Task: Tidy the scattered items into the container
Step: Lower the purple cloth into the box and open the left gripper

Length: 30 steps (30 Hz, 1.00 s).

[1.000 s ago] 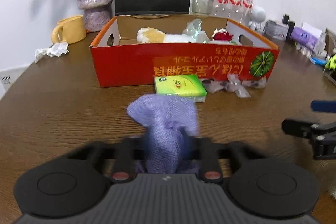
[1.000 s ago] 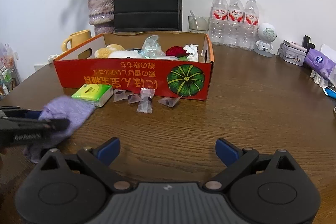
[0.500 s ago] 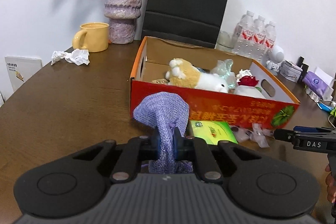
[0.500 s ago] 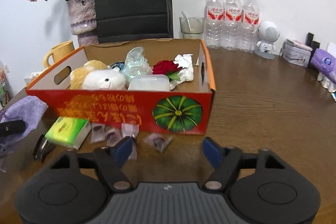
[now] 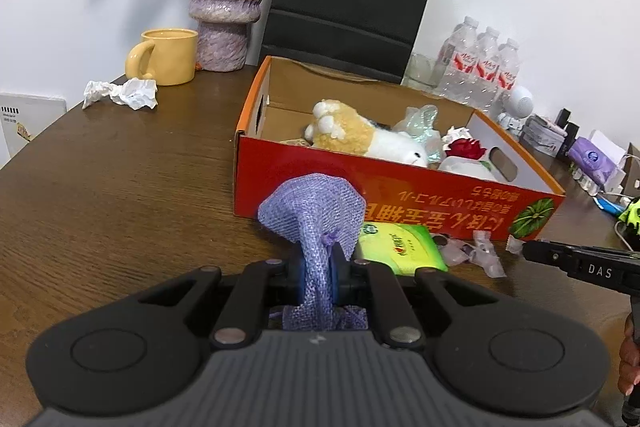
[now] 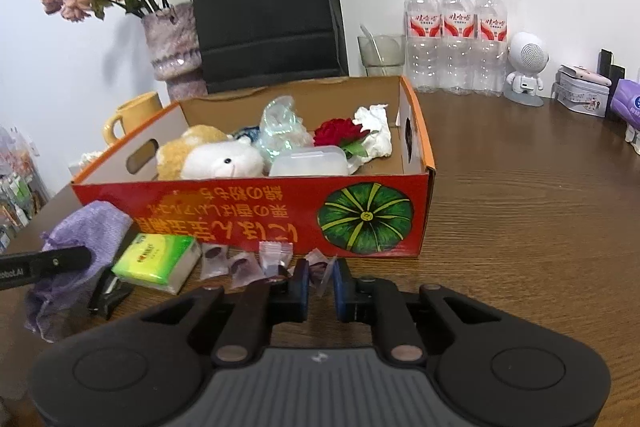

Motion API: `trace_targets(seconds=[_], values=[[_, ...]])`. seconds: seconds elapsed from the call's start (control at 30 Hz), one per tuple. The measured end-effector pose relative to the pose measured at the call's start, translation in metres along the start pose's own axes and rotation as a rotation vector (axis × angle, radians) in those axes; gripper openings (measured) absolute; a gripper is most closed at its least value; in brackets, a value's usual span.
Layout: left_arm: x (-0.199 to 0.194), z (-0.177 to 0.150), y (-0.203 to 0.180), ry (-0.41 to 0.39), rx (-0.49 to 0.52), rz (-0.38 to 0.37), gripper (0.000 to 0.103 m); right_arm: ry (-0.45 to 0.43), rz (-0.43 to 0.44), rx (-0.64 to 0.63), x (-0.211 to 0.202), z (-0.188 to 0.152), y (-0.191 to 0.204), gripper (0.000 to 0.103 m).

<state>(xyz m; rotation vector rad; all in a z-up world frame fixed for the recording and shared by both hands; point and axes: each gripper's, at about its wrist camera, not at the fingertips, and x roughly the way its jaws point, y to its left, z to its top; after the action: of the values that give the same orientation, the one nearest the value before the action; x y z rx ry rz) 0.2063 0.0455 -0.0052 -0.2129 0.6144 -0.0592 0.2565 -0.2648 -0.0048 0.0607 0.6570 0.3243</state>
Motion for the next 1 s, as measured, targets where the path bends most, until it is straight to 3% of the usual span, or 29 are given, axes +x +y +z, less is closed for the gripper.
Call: trace_targets(seconds=[0.17, 0.4, 0.63, 0.83, 1.0], values=[[-0.024, 0.006, -0.005, -0.051, 0.010, -0.036, 0.011, -0.067, 0.031, 0.002, -0.027, 0.004, 0.002, 0.011], [-0.029, 0.051, -0.023, -0.141, 0.039, -0.074, 0.011, -0.162, 0.033, -0.040, -0.044, 0.045, 0.011, 0.011], [0.030, 0.093, -0.035, -0.124, 0.044, -0.079, 0.011, -0.175, 0.013, -0.014, -0.002, 0.086, 0.003, 0.011], [0.093, 0.104, -0.030, -0.057, 0.015, -0.068, 0.011, -0.109, 0.014, -0.035, 0.057, 0.099, -0.002, 0.011], [0.114, 0.106, -0.030, -0.032, 0.039, -0.054, 0.012, -0.075, 0.016, -0.053, 0.083, 0.104, -0.002, 0.011]])
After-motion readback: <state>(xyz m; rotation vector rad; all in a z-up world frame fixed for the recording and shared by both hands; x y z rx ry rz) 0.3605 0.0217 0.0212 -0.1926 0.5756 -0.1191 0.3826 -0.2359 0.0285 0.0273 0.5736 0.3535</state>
